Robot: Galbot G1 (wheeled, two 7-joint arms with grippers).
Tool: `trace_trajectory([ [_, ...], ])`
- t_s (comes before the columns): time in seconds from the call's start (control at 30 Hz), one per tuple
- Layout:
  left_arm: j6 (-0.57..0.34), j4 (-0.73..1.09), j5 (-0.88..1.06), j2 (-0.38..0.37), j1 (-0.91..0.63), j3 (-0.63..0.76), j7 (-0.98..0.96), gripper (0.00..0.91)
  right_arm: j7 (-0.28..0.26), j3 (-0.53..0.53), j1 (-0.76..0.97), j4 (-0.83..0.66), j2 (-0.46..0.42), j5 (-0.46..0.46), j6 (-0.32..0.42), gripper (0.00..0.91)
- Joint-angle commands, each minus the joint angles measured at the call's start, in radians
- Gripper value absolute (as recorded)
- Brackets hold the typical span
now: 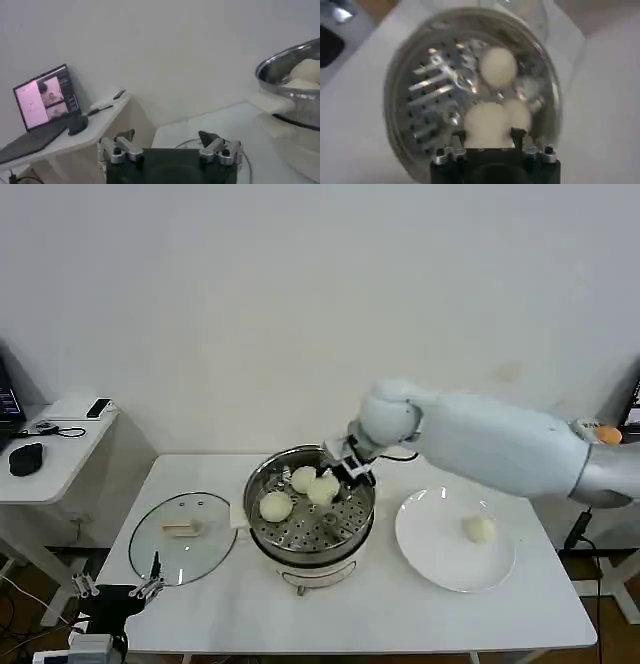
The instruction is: Take steamed baozi put them in steamer then cover it.
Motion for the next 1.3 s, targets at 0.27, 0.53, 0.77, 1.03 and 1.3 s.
trace_trajectory([
  [0.27, 0.0, 0.004, 0.0, -0.005, -0.002, -0.003, 0.0, 0.907, -0.043, -0.059, -0.012, -0.015, 0.074, -0.051, 0.212, 0.625],
  [0.53, -0.001, 0.007, -0.004, -0.004, 0.0, -0.009, 0.0, 0.907, -0.052, -0.067, -0.015, -0.01, 0.071, -0.061, 0.242, 0.625],
  [0.77, -0.002, 0.008, -0.004, -0.004, -0.002, -0.008, 0.0, 0.907, -0.054, -0.066, -0.015, -0.01, 0.065, -0.067, 0.245, 0.796],
  [1.03, -0.002, 0.007, -0.005, -0.005, -0.005, -0.008, 0.001, 0.907, -0.023, -0.042, -0.001, -0.018, 0.028, -0.055, 0.232, 0.907],
  [1.3, -0.002, 0.007, -0.008, 0.003, -0.012, -0.004, 0.002, 0.907, 0.024, 0.054, 0.029, -0.075, -0.066, -0.01, 0.123, 0.907],
])
